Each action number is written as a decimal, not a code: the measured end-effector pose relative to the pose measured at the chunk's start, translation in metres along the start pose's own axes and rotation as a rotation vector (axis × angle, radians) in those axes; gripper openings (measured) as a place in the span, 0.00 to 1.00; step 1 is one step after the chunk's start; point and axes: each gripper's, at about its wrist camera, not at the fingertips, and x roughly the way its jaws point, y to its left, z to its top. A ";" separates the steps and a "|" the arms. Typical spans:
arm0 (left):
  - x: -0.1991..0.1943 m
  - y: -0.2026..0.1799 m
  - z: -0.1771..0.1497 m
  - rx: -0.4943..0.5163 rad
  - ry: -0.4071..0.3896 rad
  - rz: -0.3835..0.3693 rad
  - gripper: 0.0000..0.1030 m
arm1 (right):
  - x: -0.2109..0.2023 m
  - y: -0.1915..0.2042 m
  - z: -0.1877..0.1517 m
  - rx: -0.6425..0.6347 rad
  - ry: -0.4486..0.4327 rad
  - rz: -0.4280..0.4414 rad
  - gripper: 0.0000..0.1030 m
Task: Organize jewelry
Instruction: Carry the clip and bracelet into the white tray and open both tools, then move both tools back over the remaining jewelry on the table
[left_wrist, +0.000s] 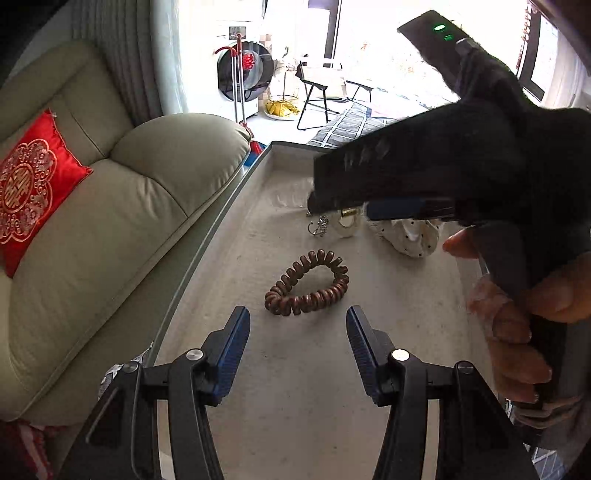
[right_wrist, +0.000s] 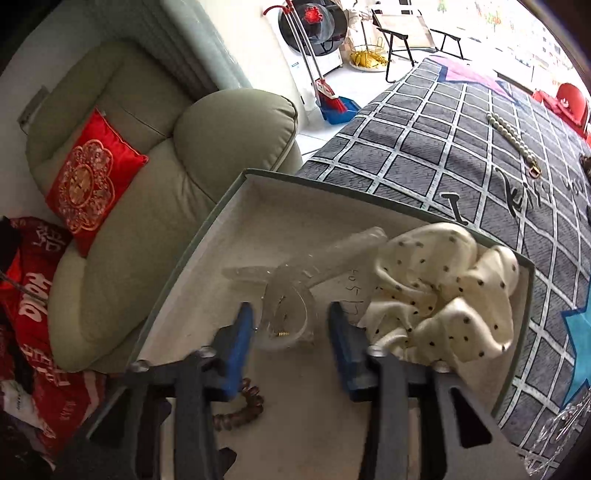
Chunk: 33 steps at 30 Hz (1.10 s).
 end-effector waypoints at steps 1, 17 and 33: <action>-0.001 0.000 0.000 0.000 -0.001 0.002 0.55 | -0.004 0.000 0.000 0.004 -0.009 0.009 0.63; -0.028 0.003 -0.002 -0.050 -0.050 0.051 0.98 | -0.083 -0.009 -0.031 0.067 -0.123 0.051 0.72; -0.061 -0.032 -0.005 -0.003 -0.084 0.027 0.98 | -0.139 -0.070 -0.089 0.210 -0.177 0.018 0.78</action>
